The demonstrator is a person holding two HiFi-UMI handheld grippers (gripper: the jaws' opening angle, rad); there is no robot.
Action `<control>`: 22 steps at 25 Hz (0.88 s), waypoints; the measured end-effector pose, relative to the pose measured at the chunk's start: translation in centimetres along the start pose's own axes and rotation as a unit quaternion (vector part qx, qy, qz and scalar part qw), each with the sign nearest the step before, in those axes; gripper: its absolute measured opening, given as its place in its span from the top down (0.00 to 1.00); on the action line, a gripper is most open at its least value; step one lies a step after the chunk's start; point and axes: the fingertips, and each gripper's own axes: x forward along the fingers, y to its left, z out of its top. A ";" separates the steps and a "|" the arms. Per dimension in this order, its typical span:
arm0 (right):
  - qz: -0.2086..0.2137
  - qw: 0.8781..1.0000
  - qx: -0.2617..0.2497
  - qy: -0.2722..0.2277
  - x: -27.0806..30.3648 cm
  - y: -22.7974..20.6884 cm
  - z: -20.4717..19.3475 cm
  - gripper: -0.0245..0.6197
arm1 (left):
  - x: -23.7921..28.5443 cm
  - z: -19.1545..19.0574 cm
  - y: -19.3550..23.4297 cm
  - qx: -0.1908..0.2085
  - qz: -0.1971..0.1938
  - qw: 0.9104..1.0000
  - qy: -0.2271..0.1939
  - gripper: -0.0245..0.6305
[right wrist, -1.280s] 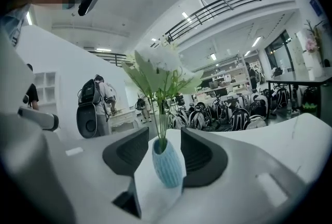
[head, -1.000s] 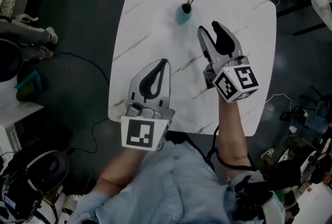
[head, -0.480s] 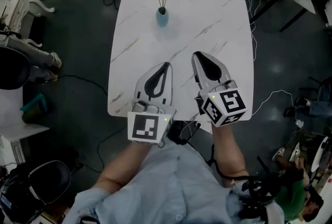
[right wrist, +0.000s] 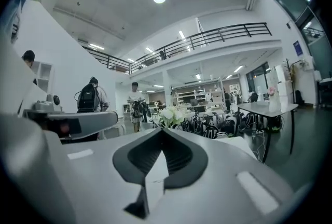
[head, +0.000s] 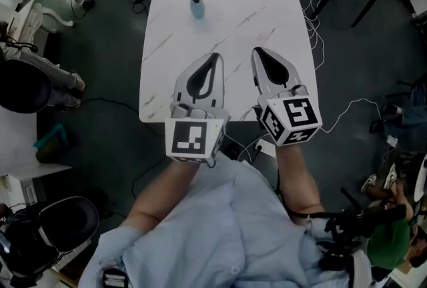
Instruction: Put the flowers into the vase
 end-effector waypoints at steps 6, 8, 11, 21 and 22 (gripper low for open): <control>-0.005 1.000 -0.007 -0.013 -2.1 0.5 0.6 0.96 | -0.9 0.3 -1.6 0.007 -0.007 1.000 -0.008 0.96; -0.010 1.000 -0.010 -0.014 -2.5 0.4 0.8 0.96 | -1.0 0.6 -1.9 0.010 -0.010 1.000 -0.013 0.96; -0.014 1.000 -0.016 -0.015 -2.7 0.3 1.0 0.96 | -1.2 1.0 -2.0 0.010 -0.012 1.000 -0.015 0.96; -0.006 1.000 -0.016 -0.022 -2.5 0.8 1.6 0.96 | -1.1 1.0 -2.1 0.011 -0.017 1.000 -0.018 0.96; -0.005 1.000 -0.016 -0.022 -2.5 0.9 1.6 0.96 | -1.1 1.0 -2.1 0.011 -0.018 1.000 -0.020 0.96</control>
